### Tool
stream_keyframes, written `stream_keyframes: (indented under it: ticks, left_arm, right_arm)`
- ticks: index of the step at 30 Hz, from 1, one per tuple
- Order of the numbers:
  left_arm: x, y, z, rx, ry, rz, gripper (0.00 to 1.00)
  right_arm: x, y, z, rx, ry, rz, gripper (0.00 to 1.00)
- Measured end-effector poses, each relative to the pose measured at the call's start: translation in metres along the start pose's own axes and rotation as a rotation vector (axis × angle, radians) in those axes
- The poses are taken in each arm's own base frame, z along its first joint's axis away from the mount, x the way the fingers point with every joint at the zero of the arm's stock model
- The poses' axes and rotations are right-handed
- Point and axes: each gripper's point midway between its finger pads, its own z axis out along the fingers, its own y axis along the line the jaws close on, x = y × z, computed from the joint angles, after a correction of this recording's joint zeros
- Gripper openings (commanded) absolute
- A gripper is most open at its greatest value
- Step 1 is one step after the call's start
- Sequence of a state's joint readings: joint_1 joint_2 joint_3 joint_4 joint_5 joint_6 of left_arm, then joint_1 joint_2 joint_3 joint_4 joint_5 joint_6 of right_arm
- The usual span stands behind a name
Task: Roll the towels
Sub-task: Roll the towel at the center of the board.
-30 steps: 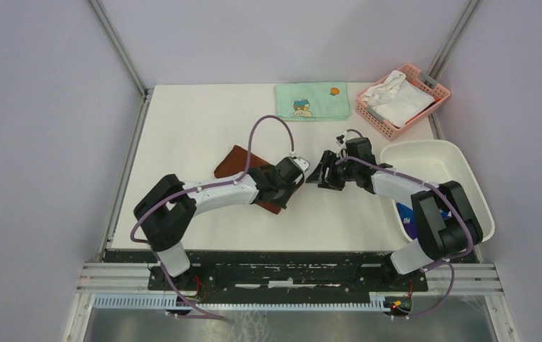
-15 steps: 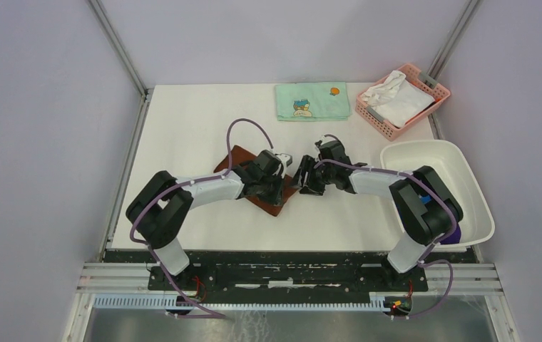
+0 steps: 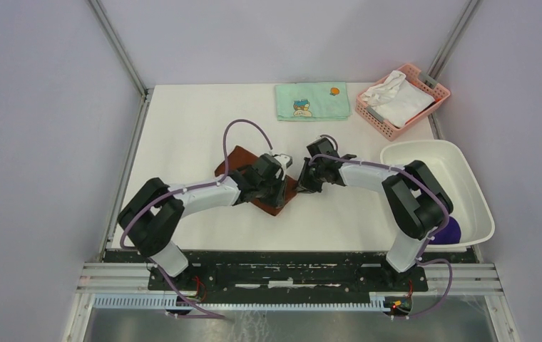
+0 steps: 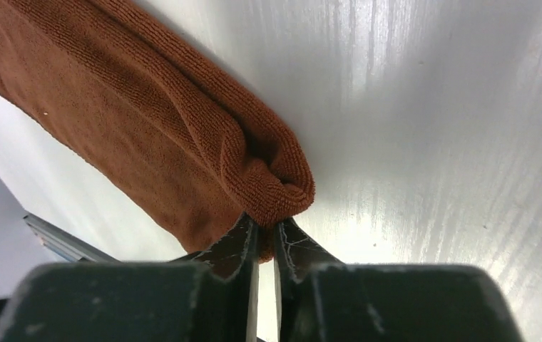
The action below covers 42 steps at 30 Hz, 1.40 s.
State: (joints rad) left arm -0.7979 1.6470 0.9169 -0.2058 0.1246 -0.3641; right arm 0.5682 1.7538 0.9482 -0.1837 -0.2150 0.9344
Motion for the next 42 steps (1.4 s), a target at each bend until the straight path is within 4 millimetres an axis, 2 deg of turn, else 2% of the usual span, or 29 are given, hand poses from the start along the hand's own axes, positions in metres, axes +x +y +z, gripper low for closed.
stream_keyframes:
  ticks: [3, 9, 15, 21, 23, 25, 32, 36, 40, 41, 42]
  left_arm:
    - [-0.003, -0.011, -0.011, -0.029, -0.05, 0.047, 0.5]
    - [0.0, -0.039, -0.019, -0.12, -0.139, 0.173, 0.58]
    - [0.004, -0.036, -0.017, -0.268, -0.198, 0.248, 0.59]
    - [0.024, -0.031, 0.002, -0.407, -0.197, 0.357, 0.56]
    - [0.027, -0.031, 0.006, -0.431, -0.199, 0.382, 0.54]
    - [0.027, -0.032, 0.009, -0.451, -0.204, 0.399, 0.46]
    - [0.019, -0.027, 0.008, -0.496, -0.232, 0.407, 0.03]
    - [0.016, -0.023, 0.009, -0.463, -0.219, 0.373, 0.03]
    - [0.009, -0.017, 0.003, -0.347, -0.204, 0.271, 0.03]
    - [0.009, -0.021, 0.001, -0.303, -0.2, 0.25, 0.03]
    - [0.002, -0.01, -0.001, -0.288, -0.201, 0.197, 0.03]
  right_arm:
    - [-0.003, 0.002, -0.004, 0.033, -0.002, 0.006, 0.08]
    - [-0.005, 0.002, -0.008, 0.085, 0.013, 0.038, 0.06]
    - [0.0, -0.006, -0.011, 0.137, 0.035, 0.077, 0.06]
    - [0.003, -0.007, -0.013, 0.15, 0.044, 0.11, 0.06]
    - [0.003, -0.007, -0.013, 0.151, 0.044, 0.116, 0.06]
    - [0.003, -0.007, -0.013, 0.151, 0.043, 0.122, 0.06]
    - [0.002, -0.006, -0.013, 0.151, 0.041, 0.128, 0.09]
    - [-0.003, -0.007, -0.013, 0.139, 0.032, 0.125, 0.25]
    - [-0.008, -0.009, -0.017, 0.102, 0.035, 0.112, 0.43]
    - [-0.011, -0.009, -0.019, 0.085, 0.031, 0.106, 0.48]
    - [-0.014, -0.008, -0.022, 0.062, 0.023, 0.099, 0.51]
